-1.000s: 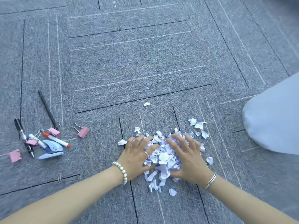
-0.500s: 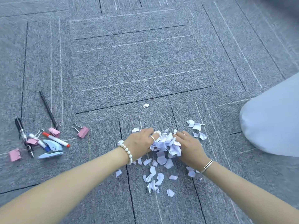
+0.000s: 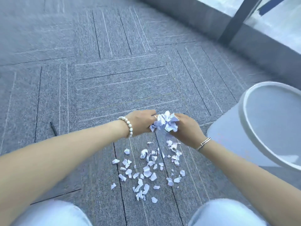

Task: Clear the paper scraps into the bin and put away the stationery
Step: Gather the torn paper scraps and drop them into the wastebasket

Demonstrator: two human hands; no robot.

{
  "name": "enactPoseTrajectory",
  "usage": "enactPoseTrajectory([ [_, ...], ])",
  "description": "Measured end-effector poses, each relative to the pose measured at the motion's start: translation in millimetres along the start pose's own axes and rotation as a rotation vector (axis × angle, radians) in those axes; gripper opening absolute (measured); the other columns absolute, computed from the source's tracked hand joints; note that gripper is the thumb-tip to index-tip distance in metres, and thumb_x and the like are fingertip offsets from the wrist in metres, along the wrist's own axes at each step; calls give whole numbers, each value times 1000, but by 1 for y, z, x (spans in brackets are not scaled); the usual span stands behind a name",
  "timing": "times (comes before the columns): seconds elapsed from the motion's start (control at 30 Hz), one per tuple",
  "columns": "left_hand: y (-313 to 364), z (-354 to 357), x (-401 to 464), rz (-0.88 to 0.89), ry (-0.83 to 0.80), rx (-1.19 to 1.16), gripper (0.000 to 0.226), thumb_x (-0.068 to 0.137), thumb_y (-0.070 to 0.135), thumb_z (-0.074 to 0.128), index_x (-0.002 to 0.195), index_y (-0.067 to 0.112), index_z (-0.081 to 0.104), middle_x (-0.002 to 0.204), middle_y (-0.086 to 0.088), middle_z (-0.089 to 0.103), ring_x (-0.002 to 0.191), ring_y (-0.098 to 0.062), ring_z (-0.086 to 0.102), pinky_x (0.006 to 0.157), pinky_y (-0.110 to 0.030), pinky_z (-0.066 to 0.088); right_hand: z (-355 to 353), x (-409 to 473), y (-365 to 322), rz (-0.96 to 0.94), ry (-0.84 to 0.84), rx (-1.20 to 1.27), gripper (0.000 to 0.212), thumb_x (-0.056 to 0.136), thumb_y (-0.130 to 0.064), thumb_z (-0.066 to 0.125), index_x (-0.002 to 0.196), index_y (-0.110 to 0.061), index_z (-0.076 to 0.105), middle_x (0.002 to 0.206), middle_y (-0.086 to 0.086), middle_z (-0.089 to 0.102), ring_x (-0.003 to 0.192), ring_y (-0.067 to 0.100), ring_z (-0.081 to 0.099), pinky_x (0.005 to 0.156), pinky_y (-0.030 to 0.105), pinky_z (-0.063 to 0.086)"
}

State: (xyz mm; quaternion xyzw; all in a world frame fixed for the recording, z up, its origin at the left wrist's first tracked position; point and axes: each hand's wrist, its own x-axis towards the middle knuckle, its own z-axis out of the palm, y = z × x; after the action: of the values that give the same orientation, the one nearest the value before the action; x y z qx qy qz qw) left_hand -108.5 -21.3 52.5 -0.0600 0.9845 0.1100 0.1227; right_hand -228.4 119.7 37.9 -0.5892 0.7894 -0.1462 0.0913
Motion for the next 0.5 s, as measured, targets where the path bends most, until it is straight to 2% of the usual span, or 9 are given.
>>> enactPoseTrajectory([
  [0.1,6,-37,-5,3,5,42,28,90,30,51,98,3,53,103,-5,49,73,-12,43,64,-19,39,-38,2,-9,11,20,-5,15,75,-18,65,81,-5,60,79,15,61,72,31,58,56,27,33],
  [0.2,16,-65,-17,7,17,69,27,89,29,53,100,4,53,104,-4,49,83,-16,52,73,-23,48,-67,-3,-17,-24,7,-38,12,74,-19,65,79,-9,61,76,9,61,68,27,58,55,22,30],
  [0.27,24,-79,-24,-2,23,78,26,88,25,55,101,2,53,102,-3,50,83,-16,54,77,-26,51,-85,-7,-23,-23,4,-28,12,77,-23,62,78,-11,61,70,2,56,62,21,53,48,16,24],
  [0.37,38,-103,-26,5,34,101,18,88,18,56,96,3,54,100,-3,51,76,-14,53,74,-25,52,-113,-14,-30,-39,36,-27,17,80,-27,55,75,-10,59,66,-5,42,57,17,45,47,10,14],
  [0.5,67,-147,-23,50,64,112,28,89,29,52,99,3,53,94,-2,46,73,-11,44,75,-22,48,-152,-24,-28,-2,69,-6,17,82,-24,56,80,-7,60,72,8,59,59,18,43,48,23,25],
])
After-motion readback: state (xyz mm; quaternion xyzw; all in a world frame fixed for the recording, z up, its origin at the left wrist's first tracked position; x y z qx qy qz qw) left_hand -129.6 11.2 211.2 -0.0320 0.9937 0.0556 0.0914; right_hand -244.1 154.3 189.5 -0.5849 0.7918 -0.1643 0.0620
